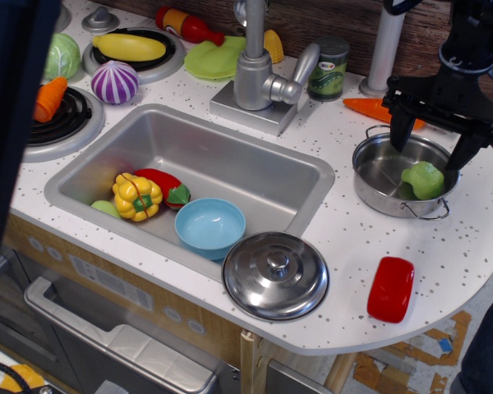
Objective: Take broccoli out of pan
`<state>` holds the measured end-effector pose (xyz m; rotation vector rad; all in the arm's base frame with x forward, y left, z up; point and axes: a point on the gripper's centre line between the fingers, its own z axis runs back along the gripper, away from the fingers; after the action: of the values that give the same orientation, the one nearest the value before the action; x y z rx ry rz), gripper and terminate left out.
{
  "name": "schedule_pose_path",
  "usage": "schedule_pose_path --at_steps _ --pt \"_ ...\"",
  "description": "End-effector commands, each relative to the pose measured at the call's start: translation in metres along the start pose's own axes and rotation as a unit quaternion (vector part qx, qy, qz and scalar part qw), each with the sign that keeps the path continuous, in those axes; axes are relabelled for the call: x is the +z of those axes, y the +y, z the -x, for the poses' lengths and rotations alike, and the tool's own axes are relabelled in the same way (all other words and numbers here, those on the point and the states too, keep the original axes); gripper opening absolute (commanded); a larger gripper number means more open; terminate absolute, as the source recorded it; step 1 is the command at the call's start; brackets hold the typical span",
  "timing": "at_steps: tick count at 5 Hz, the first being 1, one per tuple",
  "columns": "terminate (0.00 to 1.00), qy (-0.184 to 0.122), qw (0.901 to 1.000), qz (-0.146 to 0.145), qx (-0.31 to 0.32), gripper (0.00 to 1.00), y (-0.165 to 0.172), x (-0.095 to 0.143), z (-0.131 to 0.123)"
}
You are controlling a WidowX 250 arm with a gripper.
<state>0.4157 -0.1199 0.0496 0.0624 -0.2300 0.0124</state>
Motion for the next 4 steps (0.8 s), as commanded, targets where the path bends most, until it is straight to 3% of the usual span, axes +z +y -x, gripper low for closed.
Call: schedule_pose_path --at_steps 1,4 --pt "0.00 -0.038 0.9992 0.009 0.007 1.00 -0.0053 0.0129 -0.0174" --pt "0.00 -0.050 0.9986 0.016 0.004 1.00 -0.0003 0.0041 -0.0098"
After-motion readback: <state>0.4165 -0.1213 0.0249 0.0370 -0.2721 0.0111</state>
